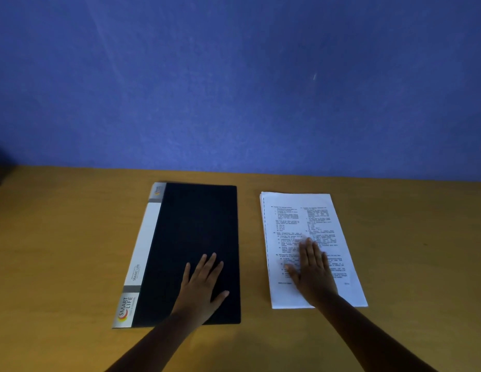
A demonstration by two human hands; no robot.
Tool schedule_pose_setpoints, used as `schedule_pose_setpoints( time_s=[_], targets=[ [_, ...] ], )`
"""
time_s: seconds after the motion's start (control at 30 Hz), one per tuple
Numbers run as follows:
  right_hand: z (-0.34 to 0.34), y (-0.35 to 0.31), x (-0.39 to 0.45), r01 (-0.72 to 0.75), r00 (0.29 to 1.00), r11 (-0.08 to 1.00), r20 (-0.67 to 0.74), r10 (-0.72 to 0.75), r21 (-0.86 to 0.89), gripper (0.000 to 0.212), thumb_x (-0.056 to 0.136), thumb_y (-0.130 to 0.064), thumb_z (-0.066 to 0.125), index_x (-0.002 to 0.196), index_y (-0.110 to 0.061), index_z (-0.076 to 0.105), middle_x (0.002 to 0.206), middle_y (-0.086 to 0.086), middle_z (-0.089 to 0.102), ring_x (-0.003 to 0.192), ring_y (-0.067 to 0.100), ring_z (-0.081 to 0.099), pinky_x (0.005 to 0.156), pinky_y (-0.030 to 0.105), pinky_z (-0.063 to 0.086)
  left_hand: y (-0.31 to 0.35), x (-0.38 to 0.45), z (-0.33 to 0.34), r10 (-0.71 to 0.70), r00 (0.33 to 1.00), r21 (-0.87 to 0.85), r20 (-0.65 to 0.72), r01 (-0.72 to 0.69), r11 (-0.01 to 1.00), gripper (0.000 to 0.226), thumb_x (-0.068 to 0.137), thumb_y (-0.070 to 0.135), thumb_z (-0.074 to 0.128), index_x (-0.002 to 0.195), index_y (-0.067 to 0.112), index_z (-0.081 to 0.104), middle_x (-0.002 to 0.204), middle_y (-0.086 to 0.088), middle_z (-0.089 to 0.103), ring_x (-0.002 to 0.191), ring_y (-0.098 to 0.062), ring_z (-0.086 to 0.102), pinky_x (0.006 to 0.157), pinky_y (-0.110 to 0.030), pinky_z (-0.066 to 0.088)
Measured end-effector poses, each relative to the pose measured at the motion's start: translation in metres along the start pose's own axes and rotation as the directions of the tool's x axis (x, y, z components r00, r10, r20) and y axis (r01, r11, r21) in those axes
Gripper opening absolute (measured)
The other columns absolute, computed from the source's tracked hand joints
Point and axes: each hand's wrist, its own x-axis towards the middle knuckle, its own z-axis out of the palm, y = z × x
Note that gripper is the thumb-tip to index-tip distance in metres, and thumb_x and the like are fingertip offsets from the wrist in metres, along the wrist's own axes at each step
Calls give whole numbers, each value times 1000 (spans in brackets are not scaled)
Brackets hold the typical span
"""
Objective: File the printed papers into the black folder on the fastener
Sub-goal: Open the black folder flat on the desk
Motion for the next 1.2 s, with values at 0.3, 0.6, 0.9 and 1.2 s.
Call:
schedule_pose_setpoints(
  time_s=[0.3, 0.6, 0.9, 1.2],
  targets=[
    [1, -73, -29, 211, 976, 973, 33, -215, 97, 82, 85, -64, 10, 146, -14, -10, 158, 10, -12, 141, 23, -21, 114, 33, -11, -18, -29, 0, 88, 986, 84, 140, -101, 991, 118, 61, 77, 53, 145, 26, -13, 143, 2, -36, 134, -24, -36, 95, -37, -42],
    [-9, -105, -25, 114, 993, 829, -26, -119, 547, 62, 98, -41, 33, 149, -20, 7, 161, 1, 4, 144, 9, -8, 117, 31, -2, 0, -44, -17, 204, 979, 269, 0, -196, 943, 61, 80, 66, 37, 112, 24, 68, 123, 1, 66, 110, -22, 64, 81, -39, 57],
    [-17, -113, -14, 114, 993, 835, -44, -108, 537, 58, 98, -40, 33, 148, -20, 14, 159, 2, 14, 147, 18, 8, 119, 38, 13, 21, -58, -55, -169, 914, -709, -368, -158, 687, 31, 95, 42, 28, 125, 48, 34, 136, 18, 46, 132, 2, 36, 115, -34, 30],
    [23, -151, -23, 450, 877, 862, 65, -476, 235, 68, 94, -51, 33, 149, -21, 7, 161, 2, 5, 147, 18, -2, 118, 32, 3, 28, -64, -85, -119, 734, -449, -669, -271, 852, 37, 99, 38, 17, 134, 37, 29, 150, 5, 30, 142, -9, 18, 113, -56, 26]
  ],
)
